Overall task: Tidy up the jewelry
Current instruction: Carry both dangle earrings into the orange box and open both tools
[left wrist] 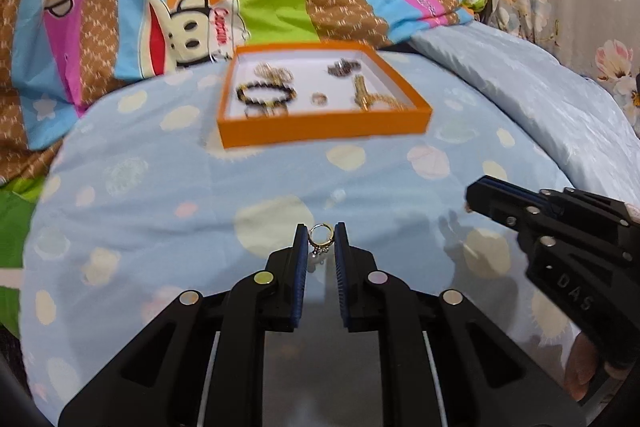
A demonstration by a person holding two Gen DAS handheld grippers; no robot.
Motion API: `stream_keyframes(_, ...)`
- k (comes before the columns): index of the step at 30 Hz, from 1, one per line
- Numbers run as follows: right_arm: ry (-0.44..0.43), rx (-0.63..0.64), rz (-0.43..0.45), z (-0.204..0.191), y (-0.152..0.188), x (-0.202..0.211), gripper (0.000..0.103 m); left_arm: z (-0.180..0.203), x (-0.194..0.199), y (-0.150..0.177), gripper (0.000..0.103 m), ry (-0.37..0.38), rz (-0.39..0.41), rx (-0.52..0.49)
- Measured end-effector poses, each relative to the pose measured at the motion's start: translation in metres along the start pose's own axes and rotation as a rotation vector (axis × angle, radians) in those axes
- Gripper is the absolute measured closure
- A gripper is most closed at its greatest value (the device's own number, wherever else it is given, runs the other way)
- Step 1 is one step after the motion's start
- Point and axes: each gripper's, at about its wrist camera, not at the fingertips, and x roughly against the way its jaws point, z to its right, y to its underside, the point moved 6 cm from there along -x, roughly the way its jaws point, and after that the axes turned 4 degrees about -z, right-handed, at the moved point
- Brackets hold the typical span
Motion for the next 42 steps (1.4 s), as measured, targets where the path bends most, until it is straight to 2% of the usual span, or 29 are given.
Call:
stream_keyframes(5, 0.011, 0.019, 0.054, 0.004, -0.051, 0.002, 0.098, -0.018, 0.008, -0.052, 0.09, -0.031, 0.079, 0.009)
stream_keyframes(9, -0.002, 0.005, 0.073, 0.005, -0.089, -0.016, 0.098, -0.028, -0.001, -0.095, 0.09, -0.054, 0.127, 0.025)
stream_keyframes(14, -0.014, -0.022, 0.073, 0.004, -0.124, -0.05, 0.098, -0.035, -0.028, -0.132, 0.09, -0.079, 0.145, 0.04)
stream_keyframes(18, -0.018, -0.05, 0.067, 0.008, -0.148, -0.078, 0.098, -0.042, -0.061, -0.153, 0.09, -0.097, 0.122, 0.057)
stream_keyframes(23, -0.016, -0.071, 0.048, 0.013, -0.162, -0.107, 0.098, -0.052, -0.094, -0.163, 0.091, -0.109, 0.093, 0.071)
stream_keyframes(28, -0.012, -0.075, 0.035, 0.013, -0.161, -0.131, 0.098, -0.057, -0.115, -0.161, 0.091, -0.105, 0.076, 0.085)
stream_keyframes(42, 0.002, -0.076, 0.02, 0.017, -0.153, -0.146, 0.098, -0.058, -0.126, -0.158, 0.09, -0.111, 0.066, 0.082)
